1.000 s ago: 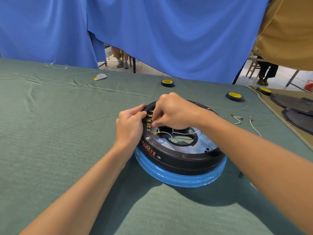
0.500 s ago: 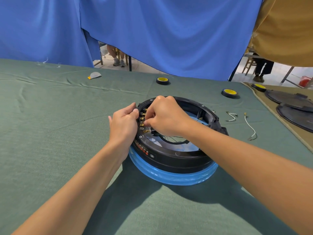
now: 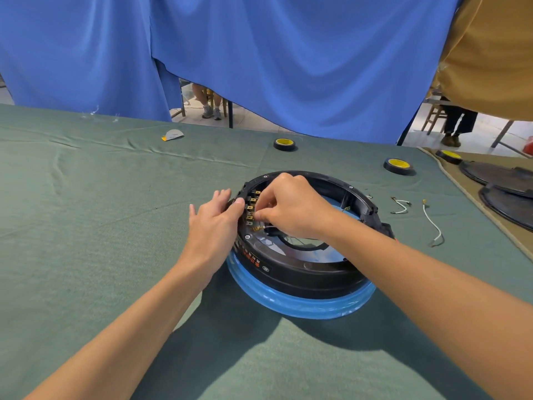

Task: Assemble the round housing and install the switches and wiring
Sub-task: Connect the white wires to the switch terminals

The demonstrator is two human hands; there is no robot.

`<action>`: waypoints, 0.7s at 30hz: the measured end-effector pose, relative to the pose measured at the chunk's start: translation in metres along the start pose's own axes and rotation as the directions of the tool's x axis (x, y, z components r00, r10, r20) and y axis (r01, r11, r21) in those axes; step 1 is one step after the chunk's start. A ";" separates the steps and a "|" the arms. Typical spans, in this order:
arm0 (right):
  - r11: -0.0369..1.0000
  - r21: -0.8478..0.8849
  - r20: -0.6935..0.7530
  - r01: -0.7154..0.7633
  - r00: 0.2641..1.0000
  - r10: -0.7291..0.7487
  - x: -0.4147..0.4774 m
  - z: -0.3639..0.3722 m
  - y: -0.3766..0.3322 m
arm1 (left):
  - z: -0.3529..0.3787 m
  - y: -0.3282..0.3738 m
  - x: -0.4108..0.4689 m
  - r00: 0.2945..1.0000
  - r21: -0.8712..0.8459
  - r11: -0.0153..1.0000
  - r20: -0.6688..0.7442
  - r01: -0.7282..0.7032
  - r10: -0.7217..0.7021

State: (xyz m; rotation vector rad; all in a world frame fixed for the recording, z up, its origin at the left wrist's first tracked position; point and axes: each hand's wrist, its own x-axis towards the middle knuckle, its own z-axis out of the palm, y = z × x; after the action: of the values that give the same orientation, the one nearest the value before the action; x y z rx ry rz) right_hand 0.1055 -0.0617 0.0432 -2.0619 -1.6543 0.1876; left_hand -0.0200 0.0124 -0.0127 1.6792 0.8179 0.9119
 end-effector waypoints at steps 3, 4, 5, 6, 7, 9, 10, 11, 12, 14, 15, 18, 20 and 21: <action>1.000 -0.003 -0.002 0.017 1.000 -0.017 -0.001 -0.001 0.002 | -0.002 -0.001 -0.012 0.993 0.120 0.987 -0.036 -0.107 0.112; 1.000 -0.004 -0.012 0.024 1.000 -0.024 -0.001 -0.001 0.003 | 0.000 -0.002 -0.016 0.988 0.142 0.981 -0.061 -0.129 0.139; 0.999 -0.008 -0.023 0.034 0.999 -0.034 -0.002 0.000 0.003 | 0.002 -0.002 -0.018 0.983 0.159 0.977 -0.097 -0.139 0.156; 0.999 -0.014 -0.036 0.046 0.998 -0.047 -0.002 0.001 0.003 | 0.005 -0.001 -0.018 0.976 0.178 0.974 -0.139 -0.141 0.166; 0.998 -0.022 -0.048 0.059 0.997 -0.060 -0.003 0.002 0.003 | 0.007 0.000 -0.019 0.972 0.191 0.973 -0.170 -0.130 0.163; 0.996 -0.035 -0.073 0.077 0.994 -0.080 -0.004 0.005 0.003 | 0.011 0.002 -0.020 0.970 0.197 0.974 -0.195 -0.108 0.147; 0.996 -0.039 -0.085 0.083 0.993 -0.086 -0.004 0.006 0.003 | 0.012 0.002 -0.020 0.969 0.206 0.973 -0.198 -0.109 0.150; 0.996 -0.041 -0.093 0.084 0.992 -0.088 -0.004 0.007 0.003 | 0.013 0.002 -0.020 0.968 0.214 0.971 -0.202 -0.108 0.152; 0.996 -0.040 -0.098 0.084 0.991 -0.088 -0.005 0.007 0.003 | 0.014 0.001 -0.020 0.967 0.220 0.970 -0.205 -0.106 0.152; 0.995 -0.046 -0.100 0.087 0.991 -0.091 -0.005 0.009 0.003 | 0.014 0.003 -0.021 0.964 0.235 0.966 -0.211 -0.110 0.161; 0.995 -0.053 -0.100 0.088 0.991 -0.093 -0.006 0.009 0.002 | 0.015 0.003 -0.021 0.963 0.238 0.965 -0.218 -0.108 0.161; 0.992 -0.082 -0.104 0.096 0.989 -0.104 -0.007 0.011 -0.001 | 0.016 0.004 -0.022 0.965 0.238 0.965 -0.211 -0.106 0.158; 0.990 -0.103 -0.107 0.100 0.988 -0.111 -0.007 0.011 -0.002 | 0.017 0.004 -0.023 0.963 0.241 0.965 -0.218 -0.102 0.156; 0.989 -0.110 -0.108 0.098 0.988 -0.110 -0.007 0.011 -0.003 | 0.017 0.005 -0.023 0.963 0.242 0.965 -0.221 -0.097 0.152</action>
State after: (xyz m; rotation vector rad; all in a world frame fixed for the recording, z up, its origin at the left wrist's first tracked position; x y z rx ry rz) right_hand 0.0967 -0.0650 0.0332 -2.0140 -1.7291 -0.0523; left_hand -0.0158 -0.0164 -0.0157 1.8613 1.0183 1.1598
